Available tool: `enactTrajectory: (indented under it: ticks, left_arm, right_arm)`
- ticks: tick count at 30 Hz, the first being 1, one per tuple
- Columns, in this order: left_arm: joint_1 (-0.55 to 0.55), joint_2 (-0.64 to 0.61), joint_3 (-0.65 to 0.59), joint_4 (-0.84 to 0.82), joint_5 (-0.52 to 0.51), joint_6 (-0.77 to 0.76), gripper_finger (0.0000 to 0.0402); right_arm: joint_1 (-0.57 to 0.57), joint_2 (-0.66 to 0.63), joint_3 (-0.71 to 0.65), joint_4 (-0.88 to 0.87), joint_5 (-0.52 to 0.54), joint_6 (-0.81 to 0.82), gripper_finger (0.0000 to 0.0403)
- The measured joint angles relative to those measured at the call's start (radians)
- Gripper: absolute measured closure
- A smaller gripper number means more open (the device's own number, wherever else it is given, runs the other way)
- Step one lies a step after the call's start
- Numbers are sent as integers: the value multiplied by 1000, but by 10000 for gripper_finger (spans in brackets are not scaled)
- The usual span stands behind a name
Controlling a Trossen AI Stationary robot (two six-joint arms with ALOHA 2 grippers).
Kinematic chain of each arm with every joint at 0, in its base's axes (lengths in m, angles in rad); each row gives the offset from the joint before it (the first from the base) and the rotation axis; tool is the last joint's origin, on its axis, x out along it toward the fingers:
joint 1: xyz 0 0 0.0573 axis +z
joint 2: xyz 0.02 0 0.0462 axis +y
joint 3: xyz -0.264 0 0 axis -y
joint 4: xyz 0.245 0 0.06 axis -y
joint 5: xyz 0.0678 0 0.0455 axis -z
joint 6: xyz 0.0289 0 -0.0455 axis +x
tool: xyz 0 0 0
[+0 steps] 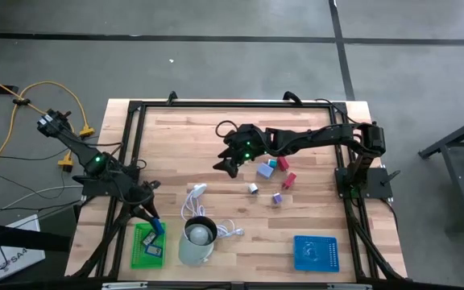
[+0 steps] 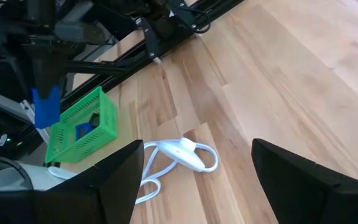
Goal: Pick & Place Office items
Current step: Put the blue digital timer into the green basket
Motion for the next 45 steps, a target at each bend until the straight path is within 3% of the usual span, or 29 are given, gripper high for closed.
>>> enactTrajectory:
  ticks: [7,13,18,26,31,37,45]
  left_arm:
    - [1,0,75,-145,72,-41,340]
    - [1,11,104,-258,73,-92,340]
    - [1,79,104,-289,78,-135,340]
    - [-13,230,104,-261,181,-181,340]
    - [-94,277,104,-195,111,-133,340]
    - [-183,307,97,-120,10,-195,340]
    - [-175,333,41,-16,-2,-200,340]
  right_arm:
    - [0,0,0,0,11,0,118]
    - [0,0,0,0,10,0,118]
    - [0,0,0,0,10,0,118]
    - [0,0,0,0,10,0,118]
    - [0,0,0,0,10,0,118]
    - [0,0,0,0,9,0,118]
    - [0,0,0,0,9,0,118]
